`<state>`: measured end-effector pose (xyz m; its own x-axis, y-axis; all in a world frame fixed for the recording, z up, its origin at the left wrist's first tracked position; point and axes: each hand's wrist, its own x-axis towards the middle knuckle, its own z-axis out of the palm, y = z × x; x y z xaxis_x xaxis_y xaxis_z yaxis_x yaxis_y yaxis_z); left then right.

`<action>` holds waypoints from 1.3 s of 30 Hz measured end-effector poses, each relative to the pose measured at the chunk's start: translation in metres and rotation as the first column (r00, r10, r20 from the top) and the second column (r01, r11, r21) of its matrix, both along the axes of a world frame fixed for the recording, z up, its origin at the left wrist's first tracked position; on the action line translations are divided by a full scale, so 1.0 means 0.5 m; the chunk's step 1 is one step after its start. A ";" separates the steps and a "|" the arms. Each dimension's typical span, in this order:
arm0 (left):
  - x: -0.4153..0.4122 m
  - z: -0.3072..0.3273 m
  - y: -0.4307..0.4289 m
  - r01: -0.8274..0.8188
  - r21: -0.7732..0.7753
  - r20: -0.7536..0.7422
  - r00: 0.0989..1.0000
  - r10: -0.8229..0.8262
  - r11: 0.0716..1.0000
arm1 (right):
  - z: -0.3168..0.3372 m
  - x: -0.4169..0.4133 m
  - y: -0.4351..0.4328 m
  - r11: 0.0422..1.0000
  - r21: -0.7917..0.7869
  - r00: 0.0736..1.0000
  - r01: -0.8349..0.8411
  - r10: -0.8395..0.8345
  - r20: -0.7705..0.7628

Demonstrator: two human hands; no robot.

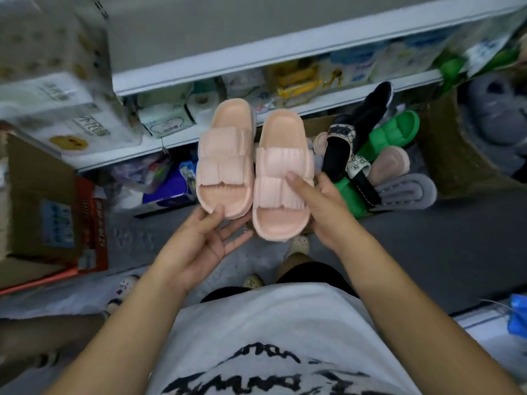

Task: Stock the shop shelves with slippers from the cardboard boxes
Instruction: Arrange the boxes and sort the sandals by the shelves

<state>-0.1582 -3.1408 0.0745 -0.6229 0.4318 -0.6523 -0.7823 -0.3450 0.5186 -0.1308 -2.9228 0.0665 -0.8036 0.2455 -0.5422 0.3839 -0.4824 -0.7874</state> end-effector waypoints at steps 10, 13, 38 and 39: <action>0.010 0.113 0.026 -0.116 0.026 -0.219 0.968 0.119 0.993 | 0.104 -0.033 -0.002 0.994 0.112 0.987 0.019 -0.001 -0.158; 0.005 0.135 0.059 -0.152 0.006 -0.287 0.947 0.147 0.988 | 0.124 -0.039 0.029 0.990 0.135 0.970 -0.036 0.067 -0.235; -0.032 0.486 0.413 -0.571 0.223 -0.760 0.405 0.508 0.790 | 0.535 -0.216 0.383 0.904 0.396 0.536 -0.160 0.417 -0.734; -0.038 0.510 0.409 -0.570 0.223 -0.778 0.385 0.496 0.791 | 0.558 -0.222 0.379 0.904 0.400 0.516 -0.148 0.416 -0.749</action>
